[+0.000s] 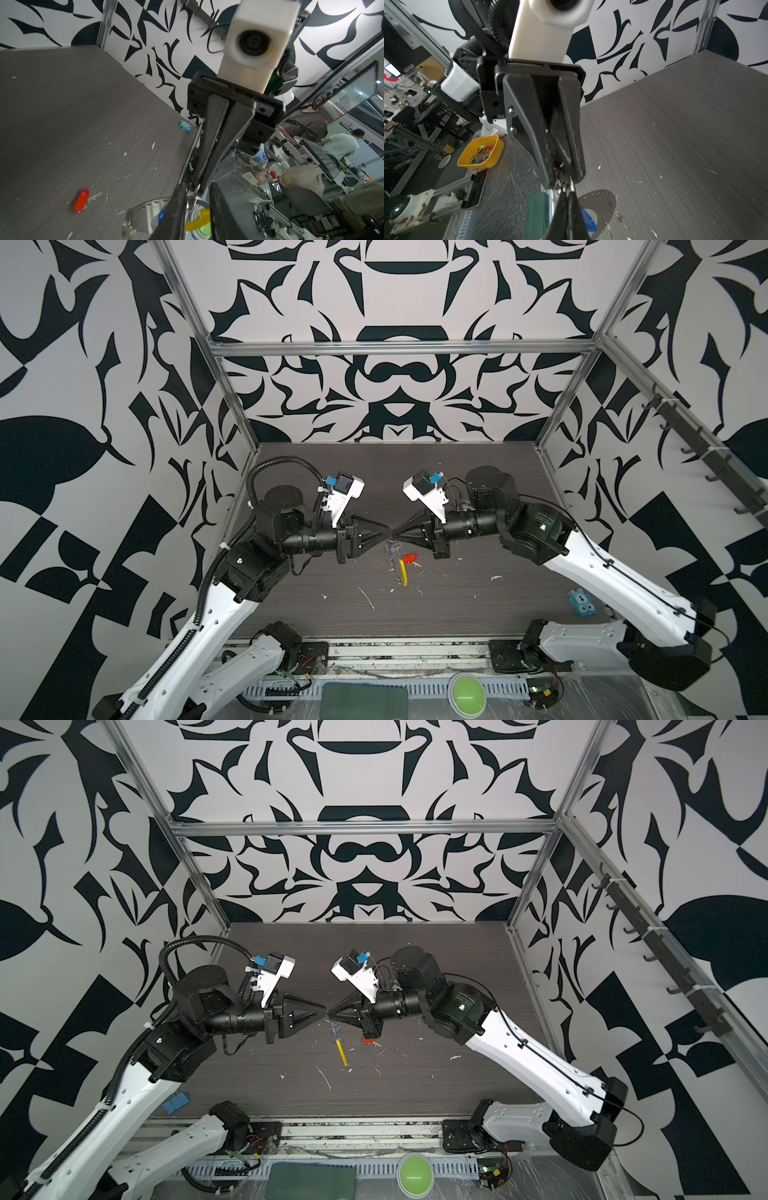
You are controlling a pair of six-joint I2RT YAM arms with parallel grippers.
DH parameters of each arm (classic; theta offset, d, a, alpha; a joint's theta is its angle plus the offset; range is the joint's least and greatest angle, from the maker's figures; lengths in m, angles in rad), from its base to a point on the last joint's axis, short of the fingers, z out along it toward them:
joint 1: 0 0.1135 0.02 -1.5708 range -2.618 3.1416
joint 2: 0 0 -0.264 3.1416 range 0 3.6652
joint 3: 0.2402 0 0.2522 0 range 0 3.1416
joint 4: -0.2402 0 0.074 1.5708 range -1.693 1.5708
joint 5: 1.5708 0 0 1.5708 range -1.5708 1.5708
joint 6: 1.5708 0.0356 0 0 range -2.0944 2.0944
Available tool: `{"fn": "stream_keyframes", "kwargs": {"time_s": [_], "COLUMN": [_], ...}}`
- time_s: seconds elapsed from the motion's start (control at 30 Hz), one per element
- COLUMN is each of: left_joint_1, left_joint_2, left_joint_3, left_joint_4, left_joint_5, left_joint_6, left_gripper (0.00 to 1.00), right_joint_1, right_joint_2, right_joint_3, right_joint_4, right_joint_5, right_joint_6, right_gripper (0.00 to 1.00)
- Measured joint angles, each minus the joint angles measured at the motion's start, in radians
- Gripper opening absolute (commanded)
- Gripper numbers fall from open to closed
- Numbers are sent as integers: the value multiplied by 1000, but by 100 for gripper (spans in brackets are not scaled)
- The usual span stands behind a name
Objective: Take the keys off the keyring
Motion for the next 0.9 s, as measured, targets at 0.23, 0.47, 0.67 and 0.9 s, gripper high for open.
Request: {"fn": "stream_keyframes", "kwargs": {"time_s": [0.23,0.47,0.67,0.9], "left_joint_1": [0,0,-5,-28], "left_joint_2": [35,55,66,82], "left_joint_3": [30,42,60,62], "left_joint_4": [-89,-129,-133,-133], "left_joint_5": [45,54,68,83], "left_joint_6": [38,61,69,76], "left_gripper": [22,21,19,18], "right_joint_1": [0,0,0,0], "right_joint_2": [16,18,19,19], "right_joint_3": [47,54,54,54], "right_joint_4": [-105,-135,-137,-135], "right_joint_5": [-2,-11,-26,-27], "right_joint_6": [-47,-58,-61,-60], "right_gripper": [0,0,0,0]}}
